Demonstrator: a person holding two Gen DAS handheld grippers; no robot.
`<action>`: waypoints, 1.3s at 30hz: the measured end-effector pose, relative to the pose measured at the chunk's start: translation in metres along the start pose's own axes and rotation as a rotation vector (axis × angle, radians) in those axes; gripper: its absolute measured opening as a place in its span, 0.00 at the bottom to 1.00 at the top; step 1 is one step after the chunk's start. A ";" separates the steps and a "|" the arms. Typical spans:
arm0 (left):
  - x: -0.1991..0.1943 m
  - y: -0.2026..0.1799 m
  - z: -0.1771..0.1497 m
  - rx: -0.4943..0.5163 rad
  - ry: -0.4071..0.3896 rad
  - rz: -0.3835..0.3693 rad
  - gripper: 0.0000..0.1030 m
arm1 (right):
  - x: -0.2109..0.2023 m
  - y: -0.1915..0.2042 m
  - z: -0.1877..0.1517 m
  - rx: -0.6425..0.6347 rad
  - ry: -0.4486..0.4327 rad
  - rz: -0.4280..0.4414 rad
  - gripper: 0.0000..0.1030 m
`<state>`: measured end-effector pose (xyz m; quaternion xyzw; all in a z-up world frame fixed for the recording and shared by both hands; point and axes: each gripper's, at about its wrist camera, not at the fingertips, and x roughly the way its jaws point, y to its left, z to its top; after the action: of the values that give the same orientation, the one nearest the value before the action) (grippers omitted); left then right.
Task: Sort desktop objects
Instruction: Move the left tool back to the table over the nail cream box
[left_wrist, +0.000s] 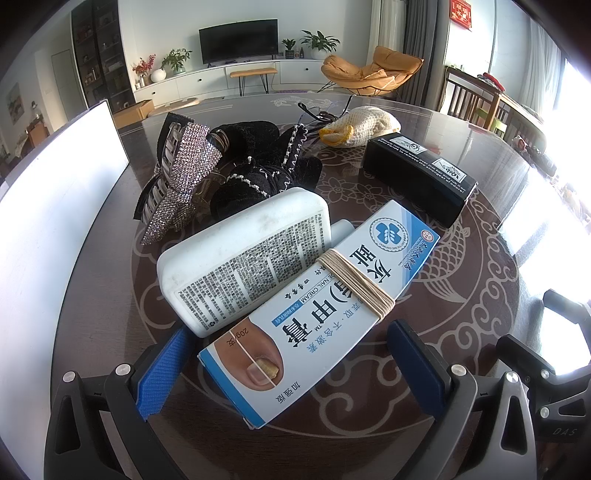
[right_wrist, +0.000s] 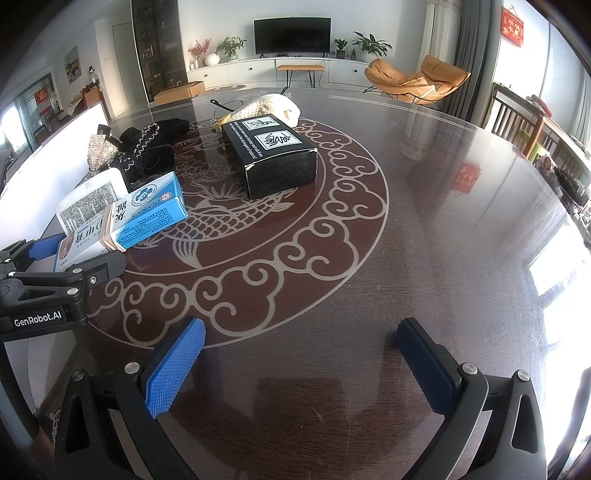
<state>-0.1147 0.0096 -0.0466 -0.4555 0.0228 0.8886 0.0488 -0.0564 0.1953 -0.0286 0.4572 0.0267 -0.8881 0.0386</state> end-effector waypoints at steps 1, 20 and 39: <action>0.000 0.000 0.000 0.000 0.000 0.000 1.00 | 0.000 0.000 -0.001 0.000 0.000 0.000 1.00; -0.007 0.003 -0.010 0.042 0.048 -0.031 1.00 | -0.001 -0.001 -0.001 0.000 0.000 0.000 1.00; -0.011 0.046 0.031 -0.043 -0.022 0.067 1.00 | -0.001 -0.001 -0.001 0.000 0.000 0.000 1.00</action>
<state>-0.1385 -0.0341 -0.0199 -0.4454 0.0186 0.8951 0.0095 -0.0550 0.1961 -0.0281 0.4572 0.0266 -0.8881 0.0386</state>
